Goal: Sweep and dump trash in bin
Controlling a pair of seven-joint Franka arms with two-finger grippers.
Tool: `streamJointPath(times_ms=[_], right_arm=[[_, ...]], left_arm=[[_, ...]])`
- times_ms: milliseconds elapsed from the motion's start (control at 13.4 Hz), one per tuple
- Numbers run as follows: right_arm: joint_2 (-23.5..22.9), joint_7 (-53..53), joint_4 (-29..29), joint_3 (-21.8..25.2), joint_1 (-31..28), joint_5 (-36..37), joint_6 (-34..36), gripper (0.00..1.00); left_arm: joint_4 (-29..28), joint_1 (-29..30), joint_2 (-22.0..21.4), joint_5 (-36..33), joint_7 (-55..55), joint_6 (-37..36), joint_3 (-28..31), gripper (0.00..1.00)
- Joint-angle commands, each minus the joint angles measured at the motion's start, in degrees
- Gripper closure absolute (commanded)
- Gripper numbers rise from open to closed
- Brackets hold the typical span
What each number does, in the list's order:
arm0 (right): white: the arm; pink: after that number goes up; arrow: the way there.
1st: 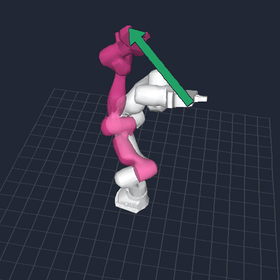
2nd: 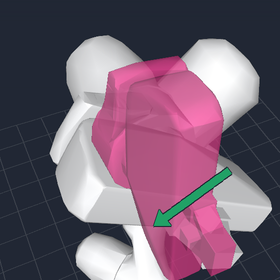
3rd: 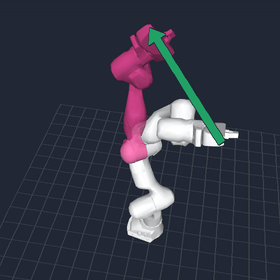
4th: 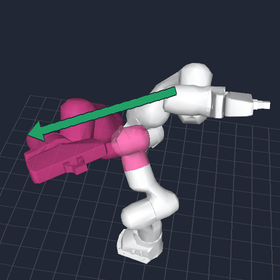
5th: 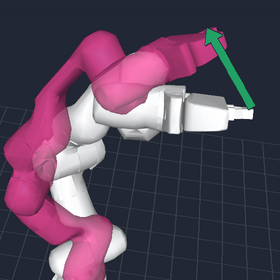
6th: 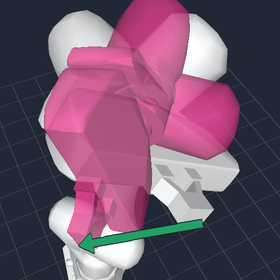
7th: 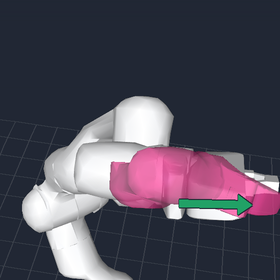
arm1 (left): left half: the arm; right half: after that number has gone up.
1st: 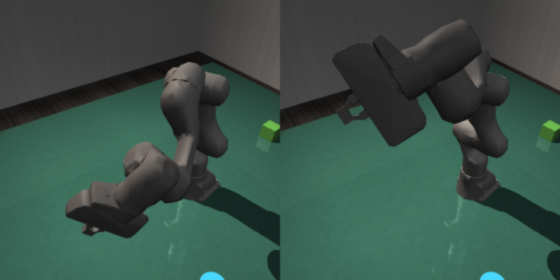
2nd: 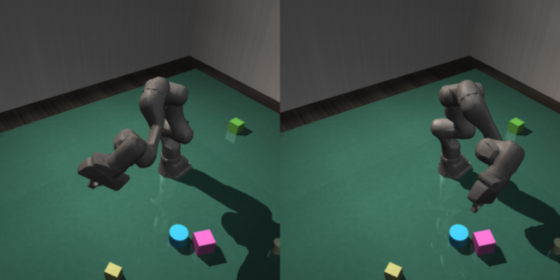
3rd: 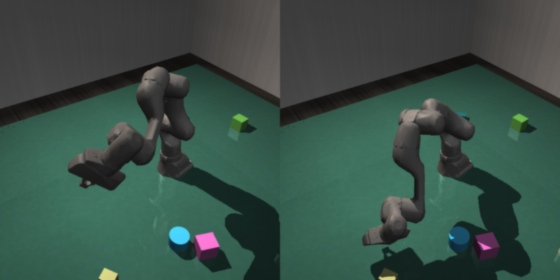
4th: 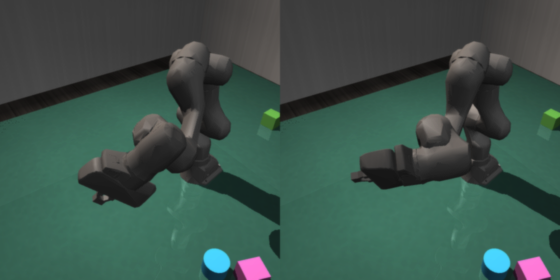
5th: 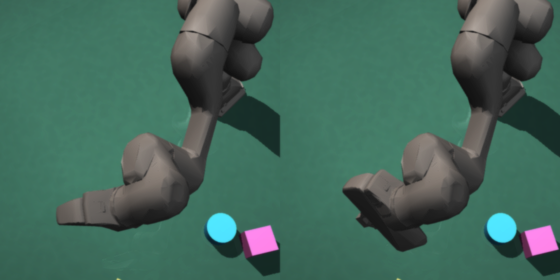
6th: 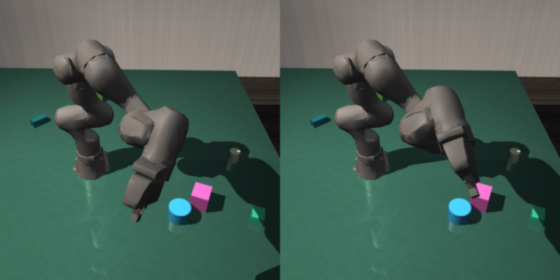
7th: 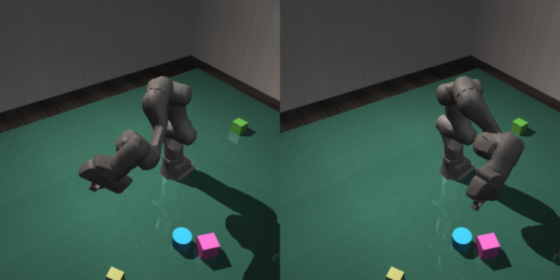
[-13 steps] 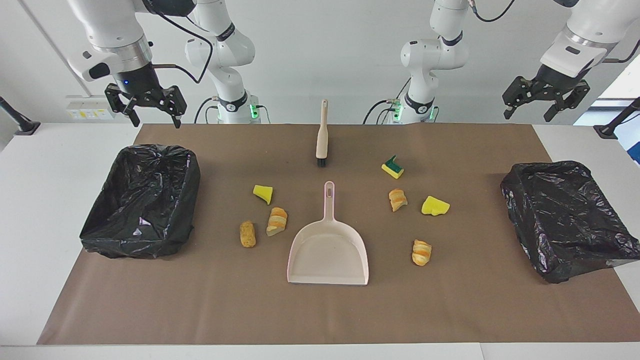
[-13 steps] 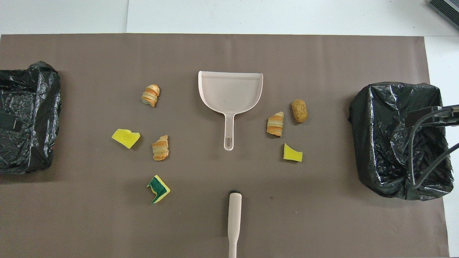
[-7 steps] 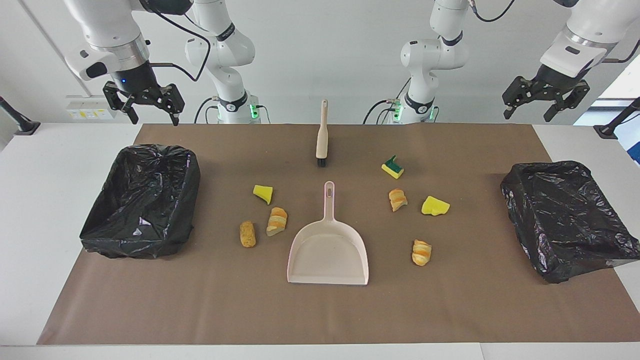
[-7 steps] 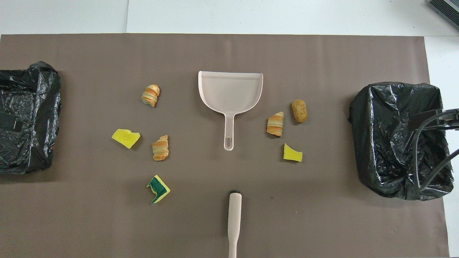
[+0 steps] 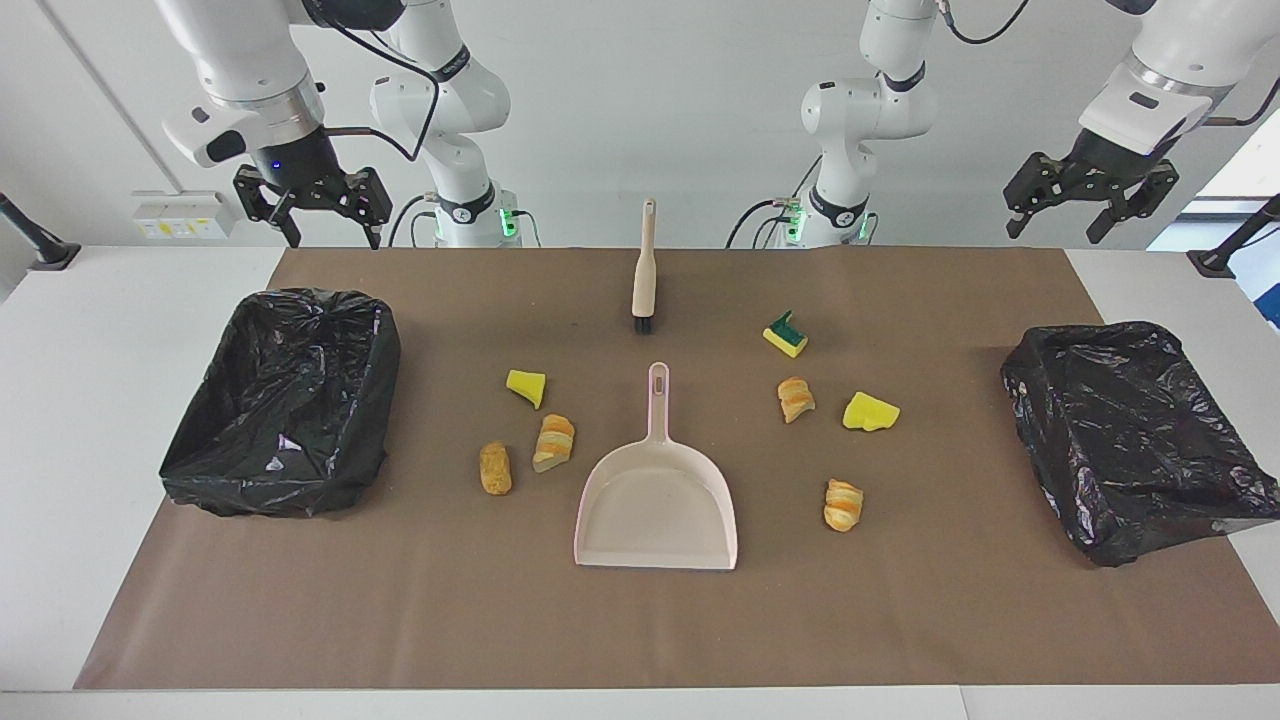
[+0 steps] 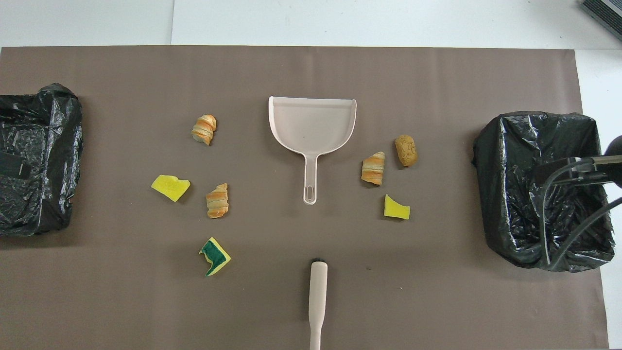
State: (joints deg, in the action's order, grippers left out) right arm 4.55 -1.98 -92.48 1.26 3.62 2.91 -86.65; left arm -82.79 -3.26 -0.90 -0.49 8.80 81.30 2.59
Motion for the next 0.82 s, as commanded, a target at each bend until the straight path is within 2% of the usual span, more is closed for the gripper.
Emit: streamJointPath(times_ms=[0,223,372,521,744], right_arm=[[2.04,-1.45,-2.35,-0.47,-0.19,-1.42,0.08,0.00],[1.78,-2.06,-2.80,-0.65,0.94,-1.68,-0.62,0.00],[-0.49,-6.87,-0.79,-0.82,2.88,-1.86,-0.89,0.00],[-4.10,-10.40,1.50,-1.09,4.89,-3.43,-1.15,0.00],[-14.36,-17.93,9.57,-1.44,9.72,-4.05,-4.48,0.00]], left_arm=[[-1.76,-0.16,-1.48,-0.03,-0.28,0.26,-0.04,0.00],[-2.63,-0.77,-1.83,0.05,-0.36,0.17,-0.30,0.00],[-5.96,-3.06,-4.10,0.14,-1.41,0.78,-0.39,0.00],[-9.39,-6.82,-6.12,0.32,-5.79,0.96,-0.39,0.00],[-17.28,-15.51,-10.42,0.58,-13.43,3.41,-0.48,0.00]])
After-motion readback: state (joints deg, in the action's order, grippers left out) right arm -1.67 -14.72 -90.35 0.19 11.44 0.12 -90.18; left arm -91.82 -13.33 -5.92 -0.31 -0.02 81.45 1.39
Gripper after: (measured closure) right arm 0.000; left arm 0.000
